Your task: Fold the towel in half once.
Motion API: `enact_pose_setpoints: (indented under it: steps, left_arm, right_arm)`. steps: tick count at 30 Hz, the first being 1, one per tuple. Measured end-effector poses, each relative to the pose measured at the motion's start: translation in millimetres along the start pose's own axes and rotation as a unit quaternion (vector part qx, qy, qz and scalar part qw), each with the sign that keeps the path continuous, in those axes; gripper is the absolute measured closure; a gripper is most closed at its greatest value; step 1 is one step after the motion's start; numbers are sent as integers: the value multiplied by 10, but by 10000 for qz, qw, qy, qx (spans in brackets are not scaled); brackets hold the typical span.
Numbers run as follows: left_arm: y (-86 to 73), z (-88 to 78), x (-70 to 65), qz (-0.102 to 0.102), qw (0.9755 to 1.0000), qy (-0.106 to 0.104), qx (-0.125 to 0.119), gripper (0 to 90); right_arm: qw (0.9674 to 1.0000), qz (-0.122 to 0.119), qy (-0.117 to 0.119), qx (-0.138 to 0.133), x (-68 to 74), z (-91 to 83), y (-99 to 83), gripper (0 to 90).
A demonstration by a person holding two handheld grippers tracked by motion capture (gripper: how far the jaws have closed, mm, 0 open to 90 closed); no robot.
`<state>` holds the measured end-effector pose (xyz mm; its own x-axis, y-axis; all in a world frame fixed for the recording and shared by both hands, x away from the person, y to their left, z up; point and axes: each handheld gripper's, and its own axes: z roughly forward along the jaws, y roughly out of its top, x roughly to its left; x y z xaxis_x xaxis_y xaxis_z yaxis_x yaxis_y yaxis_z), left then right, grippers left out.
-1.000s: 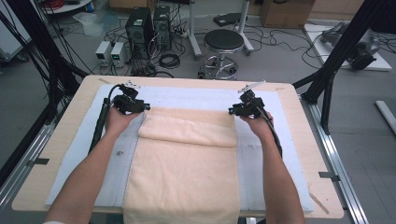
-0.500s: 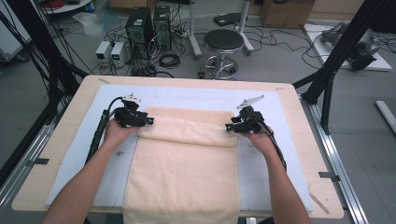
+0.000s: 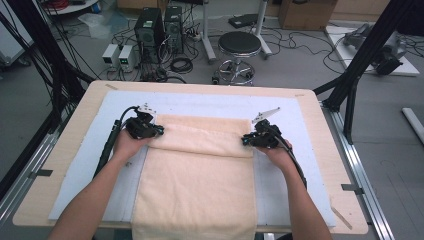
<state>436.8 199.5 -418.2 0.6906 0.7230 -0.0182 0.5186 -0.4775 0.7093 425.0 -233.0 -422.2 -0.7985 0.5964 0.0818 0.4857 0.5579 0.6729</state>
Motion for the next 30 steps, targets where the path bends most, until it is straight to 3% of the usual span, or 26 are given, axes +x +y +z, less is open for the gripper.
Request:
enact_pose_setpoints:
  steps: [9,11,18,23,30]
  left_arm:
    - [-56,-257,-75,11,9993,-133,-344,839]
    - [-97,-359,-123,100,9984,-125,-541,839]
    - [-403,-654,-334,275,9967,-270,-711,834]
    - [-587,-749,-485,519,9964,-321,-581,838]
    - [-796,-868,-644,579,9946,-327,-794,844]
  right_arm:
    - [9995,-224,51,-211,150,-220,60,827]
    - [9992,-277,82,-273,202,-273,68,827]
    - [9972,-546,262,-444,509,-451,-34,827]
    - [9962,-663,350,-450,732,-511,-170,837]
    - [9947,-776,480,-474,938,-588,-321,841]
